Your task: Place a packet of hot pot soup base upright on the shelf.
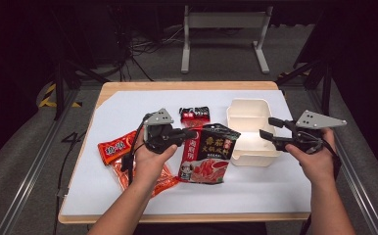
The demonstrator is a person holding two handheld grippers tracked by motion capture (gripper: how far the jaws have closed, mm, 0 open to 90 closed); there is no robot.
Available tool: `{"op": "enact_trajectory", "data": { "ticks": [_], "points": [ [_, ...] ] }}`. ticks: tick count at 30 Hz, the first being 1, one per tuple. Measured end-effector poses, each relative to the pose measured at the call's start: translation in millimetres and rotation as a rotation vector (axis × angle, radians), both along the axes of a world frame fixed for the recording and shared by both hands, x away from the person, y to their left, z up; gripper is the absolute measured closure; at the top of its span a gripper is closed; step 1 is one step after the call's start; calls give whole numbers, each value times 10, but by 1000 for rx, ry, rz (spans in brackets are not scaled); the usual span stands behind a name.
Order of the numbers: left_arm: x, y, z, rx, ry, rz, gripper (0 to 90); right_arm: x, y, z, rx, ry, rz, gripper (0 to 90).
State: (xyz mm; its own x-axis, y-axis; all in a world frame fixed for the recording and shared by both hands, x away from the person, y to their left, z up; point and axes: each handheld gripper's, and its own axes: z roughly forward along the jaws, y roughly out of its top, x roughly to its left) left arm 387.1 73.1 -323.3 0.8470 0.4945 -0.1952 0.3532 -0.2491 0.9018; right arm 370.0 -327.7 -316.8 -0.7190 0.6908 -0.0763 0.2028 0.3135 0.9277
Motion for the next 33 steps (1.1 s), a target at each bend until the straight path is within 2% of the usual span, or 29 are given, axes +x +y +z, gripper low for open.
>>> {"op": "enact_trajectory", "data": {
  "ticks": [3,5,8,20,29,33],
  "points": [
    [-47,37,27,-22,-62,20,873,-5,33,1,20,13,20,428],
    [-70,45,39,-32,-83,35,872,-8,67,6,48,20,48,428],
    [-94,54,56,-50,-102,52,873,-35,126,31,45,18,66,414],
    [-150,78,83,-82,-114,83,872,-161,364,139,47,17,128,378],
    [-214,-8,82,-76,-128,68,871,-186,568,142,51,34,141,382],
    [-240,-47,76,-74,-129,59,871,-173,649,119,53,40,148,411]
  ]
}}
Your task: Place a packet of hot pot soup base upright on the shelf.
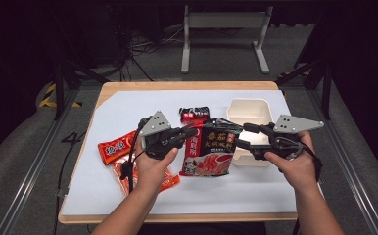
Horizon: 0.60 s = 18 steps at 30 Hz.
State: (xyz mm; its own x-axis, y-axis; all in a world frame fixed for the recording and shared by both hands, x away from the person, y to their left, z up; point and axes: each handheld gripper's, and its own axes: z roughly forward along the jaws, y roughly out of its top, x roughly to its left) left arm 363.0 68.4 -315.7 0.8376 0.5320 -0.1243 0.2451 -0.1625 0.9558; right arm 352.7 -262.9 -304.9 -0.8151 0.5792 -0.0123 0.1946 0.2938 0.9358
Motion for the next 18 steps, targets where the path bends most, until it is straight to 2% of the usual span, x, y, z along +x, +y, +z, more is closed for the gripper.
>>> {"op": "enact_trajectory", "data": {
  "ticks": [4,6,13,18],
  "points": [
    [-17,-13,3,1,0,-7,870,3,52,-15,-8,3,-3,433],
    [-29,-19,6,0,-2,-7,870,4,110,-26,-34,2,-7,473],
    [-65,-48,14,4,-8,-9,869,-3,191,-30,-62,20,-22,528],
    [-80,-69,17,1,-12,-17,869,3,218,-35,-54,42,-21,560]
  ]
}}
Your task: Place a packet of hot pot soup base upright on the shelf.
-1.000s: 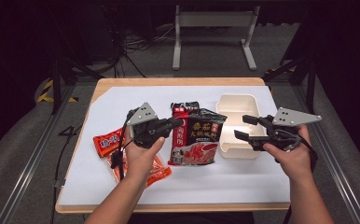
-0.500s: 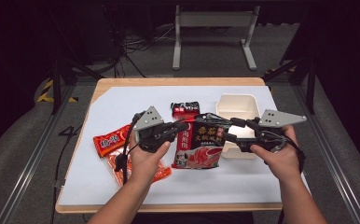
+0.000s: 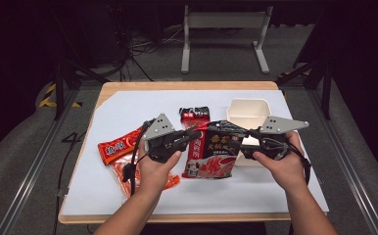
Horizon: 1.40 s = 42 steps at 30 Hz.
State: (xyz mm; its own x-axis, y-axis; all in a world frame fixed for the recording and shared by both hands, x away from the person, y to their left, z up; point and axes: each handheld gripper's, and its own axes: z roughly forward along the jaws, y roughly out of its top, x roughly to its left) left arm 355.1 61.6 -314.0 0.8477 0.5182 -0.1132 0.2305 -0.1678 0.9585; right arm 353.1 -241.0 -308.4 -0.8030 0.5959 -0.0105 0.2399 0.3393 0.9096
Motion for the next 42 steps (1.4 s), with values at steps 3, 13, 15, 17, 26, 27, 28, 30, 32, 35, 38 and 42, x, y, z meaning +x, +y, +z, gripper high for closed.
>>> {"op": "enact_trajectory", "data": {
  "ticks": [3,13,15,17,26,27,28,30,32,35,38,42],
  "points": [
    [-18,-24,3,8,-5,-9,868,0,26,0,9,13,15,587],
    [-33,-13,14,4,-6,-7,866,-23,41,65,-45,13,28,754],
    [-31,3,20,-1,-3,-5,865,-32,59,86,-60,1,28,764],
    [-28,23,30,1,-6,-4,864,-29,75,113,-69,-7,33,772],
    [3,89,58,-12,5,-6,830,51,90,189,-55,-3,74,787],
    [7,98,61,-16,6,-5,821,58,91,206,-54,-2,79,787],
    [7,98,61,-16,6,-5,806,66,92,224,-56,-2,83,788],
    [18,125,67,-27,10,-4,763,86,93,265,-60,-5,95,788],
    [26,137,69,-26,9,-4,745,92,95,279,-62,-7,98,789],
    [33,147,72,-33,14,-1,699,118,103,334,-76,-15,109,790],
    [47,171,87,-29,16,2,627,142,107,388,-86,-16,123,789],
    [44,224,104,-18,11,7,556,185,86,458,-84,-20,133,789]
  ]
}}
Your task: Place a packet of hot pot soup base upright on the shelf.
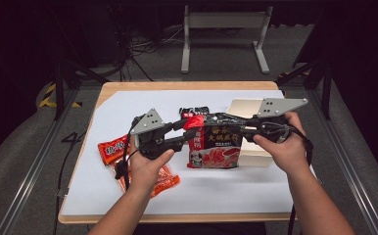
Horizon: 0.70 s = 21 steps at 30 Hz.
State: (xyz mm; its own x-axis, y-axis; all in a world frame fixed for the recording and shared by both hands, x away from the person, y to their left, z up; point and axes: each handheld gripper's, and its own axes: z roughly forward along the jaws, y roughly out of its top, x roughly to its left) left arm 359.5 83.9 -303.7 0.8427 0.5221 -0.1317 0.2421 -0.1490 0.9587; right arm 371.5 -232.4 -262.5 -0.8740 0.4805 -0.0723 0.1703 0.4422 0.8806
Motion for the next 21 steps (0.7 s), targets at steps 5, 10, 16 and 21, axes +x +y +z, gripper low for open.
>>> {"op": "enact_trajectory", "data": {
  "ticks": [5,10,16,21],
  "points": [
    [-15,54,-12,44,-9,11,523,43,-41,82,4,-13,-1,789],
    [-14,139,-41,68,3,27,505,106,-101,180,20,-24,-6,789],
    [-14,245,-62,86,15,46,487,202,-152,283,31,-37,-11,788],
    [-1,309,-75,86,21,59,474,289,-182,364,18,-54,-23,788]
  ]
}}
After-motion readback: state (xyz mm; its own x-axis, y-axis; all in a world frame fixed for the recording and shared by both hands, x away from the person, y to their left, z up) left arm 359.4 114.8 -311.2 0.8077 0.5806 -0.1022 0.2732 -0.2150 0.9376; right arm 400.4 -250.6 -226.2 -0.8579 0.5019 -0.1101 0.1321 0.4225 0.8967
